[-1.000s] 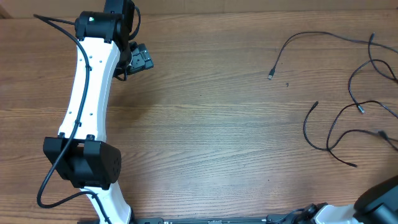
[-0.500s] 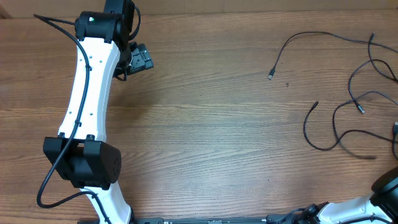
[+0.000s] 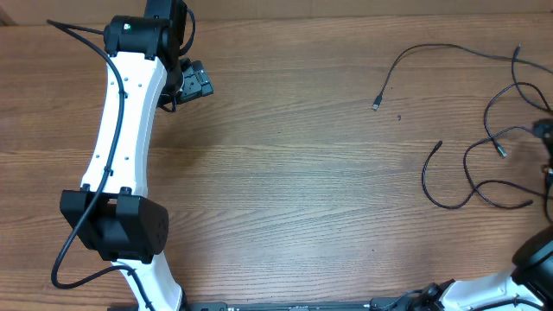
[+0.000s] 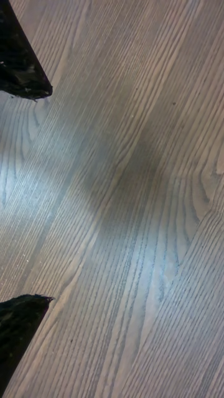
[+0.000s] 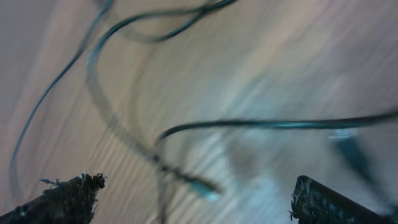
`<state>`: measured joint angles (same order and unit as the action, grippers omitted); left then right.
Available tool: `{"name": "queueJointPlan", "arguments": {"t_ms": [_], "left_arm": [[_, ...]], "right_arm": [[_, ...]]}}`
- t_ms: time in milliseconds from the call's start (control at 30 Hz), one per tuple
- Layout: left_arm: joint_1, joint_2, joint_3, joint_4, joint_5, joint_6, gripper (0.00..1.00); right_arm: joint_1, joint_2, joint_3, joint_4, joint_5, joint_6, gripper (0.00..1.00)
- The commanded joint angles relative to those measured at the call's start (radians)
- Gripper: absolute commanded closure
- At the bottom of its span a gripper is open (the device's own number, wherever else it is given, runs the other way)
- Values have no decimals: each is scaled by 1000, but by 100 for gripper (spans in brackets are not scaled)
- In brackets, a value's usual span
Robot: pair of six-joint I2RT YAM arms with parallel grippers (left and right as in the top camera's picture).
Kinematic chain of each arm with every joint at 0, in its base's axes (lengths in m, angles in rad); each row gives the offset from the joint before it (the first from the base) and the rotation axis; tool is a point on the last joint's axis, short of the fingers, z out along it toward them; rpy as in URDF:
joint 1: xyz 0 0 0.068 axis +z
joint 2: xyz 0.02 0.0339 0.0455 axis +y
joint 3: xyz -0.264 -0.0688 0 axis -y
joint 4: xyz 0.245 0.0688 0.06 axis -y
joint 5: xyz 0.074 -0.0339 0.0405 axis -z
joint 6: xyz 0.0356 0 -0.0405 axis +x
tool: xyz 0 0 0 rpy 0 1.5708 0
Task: Untangle cables
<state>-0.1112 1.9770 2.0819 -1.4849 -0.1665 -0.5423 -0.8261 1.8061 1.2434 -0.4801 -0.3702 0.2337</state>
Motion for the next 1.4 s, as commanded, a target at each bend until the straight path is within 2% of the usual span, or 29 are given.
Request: {"name": "queueJointPlan", "arguments": {"t_ms": [0,100,233,267,367,467,567,767,1367], "left_arm": [[-7,-9,1,1,-17,19,0],[-7,-9,1,1,-17,19,0],[-7,-9,1,1,-17,19,0],[-7,-9,1,1,-17,19,0],[-7,-9,1,1,-17,19,0],[-7,-9,1,1,-17,19,0],[-7,-9,1,1,-17,19,0],[-8,-9,1,1,-17,19,0],[-7,-9,1,1,-17,19,0]], "right_arm": [[93,-3,0,-16,-144,-61,0],[233,-4,0,-47,-134,-105,0],[439,-4,0,-80,-55,-105,0],[533,-4,0,-82,-49,-105,0],[655,-4,0,-81,-47,-105,0],[827,-4,-1,-66,42,-105,0],[918,-4,-1,-66,67,-105,0],[988,-4,-1,-64,66,-105,0],[988,-4,-1,-64,56,-105,0]]}}
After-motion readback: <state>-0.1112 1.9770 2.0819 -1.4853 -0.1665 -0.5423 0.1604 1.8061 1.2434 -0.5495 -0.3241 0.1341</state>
